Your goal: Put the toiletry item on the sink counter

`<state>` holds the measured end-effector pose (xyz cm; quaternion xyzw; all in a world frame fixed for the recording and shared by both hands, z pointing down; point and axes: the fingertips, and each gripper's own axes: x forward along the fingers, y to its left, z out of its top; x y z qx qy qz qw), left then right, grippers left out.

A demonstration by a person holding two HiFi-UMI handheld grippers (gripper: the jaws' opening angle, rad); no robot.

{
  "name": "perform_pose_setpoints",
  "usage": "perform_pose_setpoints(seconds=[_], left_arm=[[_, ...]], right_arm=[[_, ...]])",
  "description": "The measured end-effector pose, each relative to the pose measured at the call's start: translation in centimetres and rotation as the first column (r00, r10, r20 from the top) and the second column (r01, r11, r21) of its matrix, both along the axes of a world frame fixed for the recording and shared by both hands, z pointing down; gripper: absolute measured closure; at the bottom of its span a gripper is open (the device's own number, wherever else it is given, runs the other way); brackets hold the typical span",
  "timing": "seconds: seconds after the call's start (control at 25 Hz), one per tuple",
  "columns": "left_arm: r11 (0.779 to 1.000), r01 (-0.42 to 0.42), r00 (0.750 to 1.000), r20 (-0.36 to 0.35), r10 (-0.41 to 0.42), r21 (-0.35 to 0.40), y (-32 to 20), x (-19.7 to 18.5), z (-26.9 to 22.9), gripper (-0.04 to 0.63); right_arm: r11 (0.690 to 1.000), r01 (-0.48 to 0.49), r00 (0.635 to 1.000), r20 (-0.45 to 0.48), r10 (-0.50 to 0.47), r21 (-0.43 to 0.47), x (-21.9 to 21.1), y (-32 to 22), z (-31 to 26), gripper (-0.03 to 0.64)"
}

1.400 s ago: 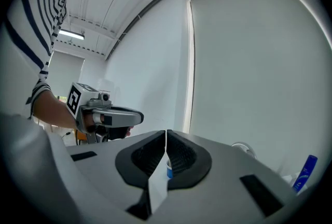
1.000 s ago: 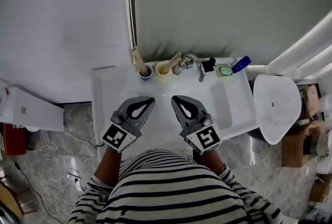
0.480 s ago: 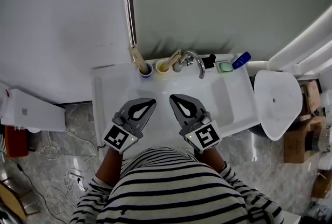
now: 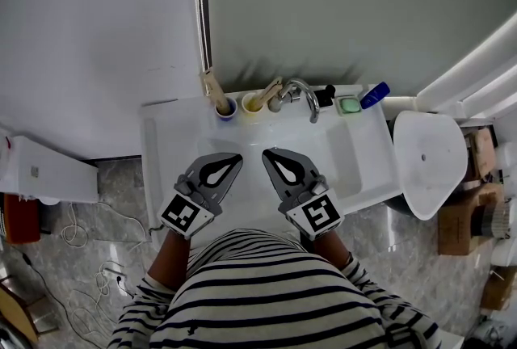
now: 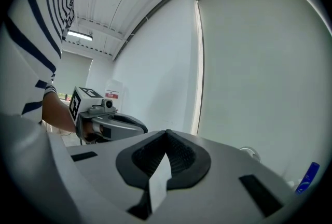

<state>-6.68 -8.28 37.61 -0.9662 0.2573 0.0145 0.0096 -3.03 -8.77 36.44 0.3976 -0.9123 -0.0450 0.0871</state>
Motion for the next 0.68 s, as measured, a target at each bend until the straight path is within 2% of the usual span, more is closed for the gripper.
perform_pose_setpoints(seconds=[0.68], left_arm=[[1.000, -0.011, 1.000, 0.002, 0.011, -0.023, -0.81, 0.06, 0.89, 0.589]], right_arm=[[0.999, 0.032, 0.999, -0.013, -0.033, -0.023, -0.72, -0.40, 0.54, 0.609]])
